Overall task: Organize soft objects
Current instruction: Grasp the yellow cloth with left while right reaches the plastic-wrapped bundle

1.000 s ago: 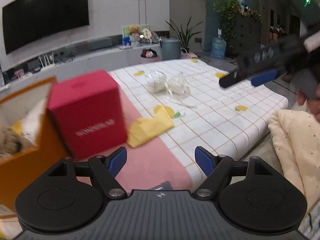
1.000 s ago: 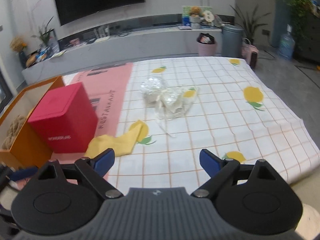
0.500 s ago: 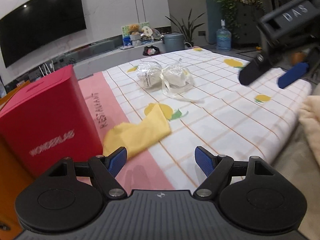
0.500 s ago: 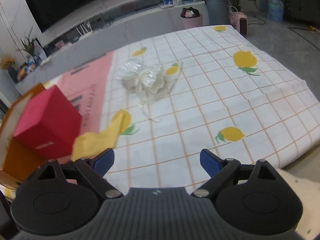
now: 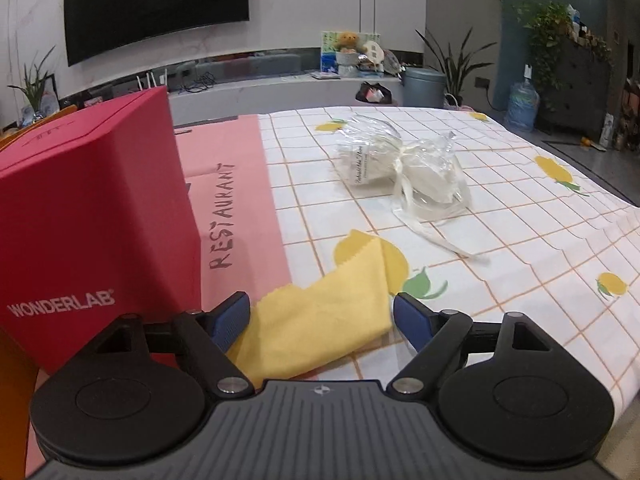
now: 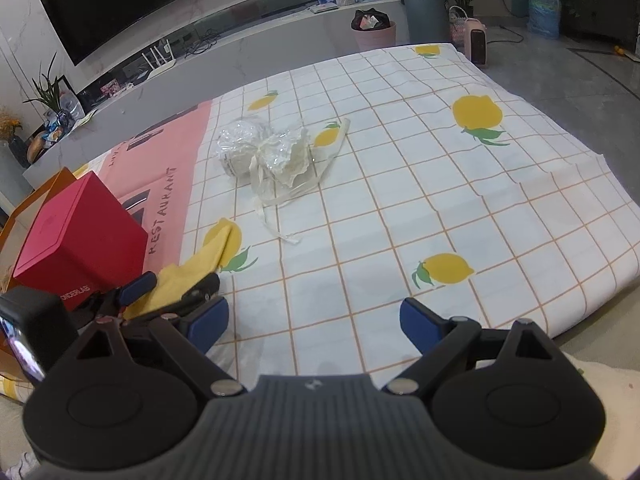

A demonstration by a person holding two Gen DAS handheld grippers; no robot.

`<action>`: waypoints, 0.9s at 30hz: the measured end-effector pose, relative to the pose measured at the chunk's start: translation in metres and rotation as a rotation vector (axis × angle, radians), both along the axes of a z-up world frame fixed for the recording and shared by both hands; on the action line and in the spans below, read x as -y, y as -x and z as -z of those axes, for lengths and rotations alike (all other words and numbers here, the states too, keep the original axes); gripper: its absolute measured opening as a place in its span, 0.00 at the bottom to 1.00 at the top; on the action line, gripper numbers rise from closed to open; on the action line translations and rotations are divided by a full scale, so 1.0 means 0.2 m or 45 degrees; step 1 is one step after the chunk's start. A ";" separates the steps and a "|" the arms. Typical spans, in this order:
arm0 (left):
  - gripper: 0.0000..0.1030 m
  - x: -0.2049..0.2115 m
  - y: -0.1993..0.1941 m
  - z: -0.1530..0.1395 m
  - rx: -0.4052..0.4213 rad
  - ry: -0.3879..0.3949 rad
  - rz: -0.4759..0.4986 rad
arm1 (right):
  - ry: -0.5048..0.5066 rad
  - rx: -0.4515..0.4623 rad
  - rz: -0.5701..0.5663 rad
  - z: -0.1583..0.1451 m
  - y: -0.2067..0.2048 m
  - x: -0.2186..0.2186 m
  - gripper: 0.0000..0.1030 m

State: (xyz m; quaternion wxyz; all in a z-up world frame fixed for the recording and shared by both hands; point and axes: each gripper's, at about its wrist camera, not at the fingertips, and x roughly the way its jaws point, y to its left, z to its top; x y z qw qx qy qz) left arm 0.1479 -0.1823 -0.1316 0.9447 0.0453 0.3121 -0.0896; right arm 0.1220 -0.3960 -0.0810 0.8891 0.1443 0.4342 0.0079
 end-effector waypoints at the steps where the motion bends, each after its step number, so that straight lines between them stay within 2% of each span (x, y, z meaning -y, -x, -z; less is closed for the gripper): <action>1: 1.00 -0.01 0.01 0.01 0.013 -0.006 0.000 | -0.001 -0.001 -0.005 0.00 0.00 0.00 0.88; 4: 1.00 -0.04 0.05 0.02 0.045 0.023 0.023 | 0.003 -0.007 -0.014 0.00 0.01 -0.02 0.88; 6: 0.95 -0.06 0.07 0.02 0.062 0.037 0.037 | 0.004 -0.009 -0.020 0.00 0.02 -0.03 0.88; 7: 0.88 -0.07 0.09 0.02 0.075 0.038 0.042 | 0.006 -0.010 -0.022 0.00 0.02 -0.03 0.88; 11: 0.72 -0.11 0.11 0.01 0.095 0.048 0.055 | 0.015 -0.023 -0.031 0.01 0.02 -0.04 0.88; 14: 0.55 -0.15 0.12 0.01 0.117 0.047 0.072 | 0.033 -0.029 -0.041 0.02 0.01 -0.05 0.88; 16: 0.38 -0.18 0.13 0.02 0.140 0.048 0.076 | 0.048 -0.028 -0.050 0.03 0.00 -0.06 0.88; 19: 0.23 -0.21 0.15 0.02 0.160 0.043 0.112 | 0.067 0.009 -0.087 0.06 0.00 -0.09 0.87; 23: 0.19 -0.24 0.17 0.02 0.163 0.052 0.132 | 0.061 0.124 -0.164 0.07 -0.01 -0.16 0.87; 27: 0.18 -0.24 0.17 0.03 0.194 0.040 0.150 | 0.135 0.188 -0.214 0.11 -0.07 -0.26 0.88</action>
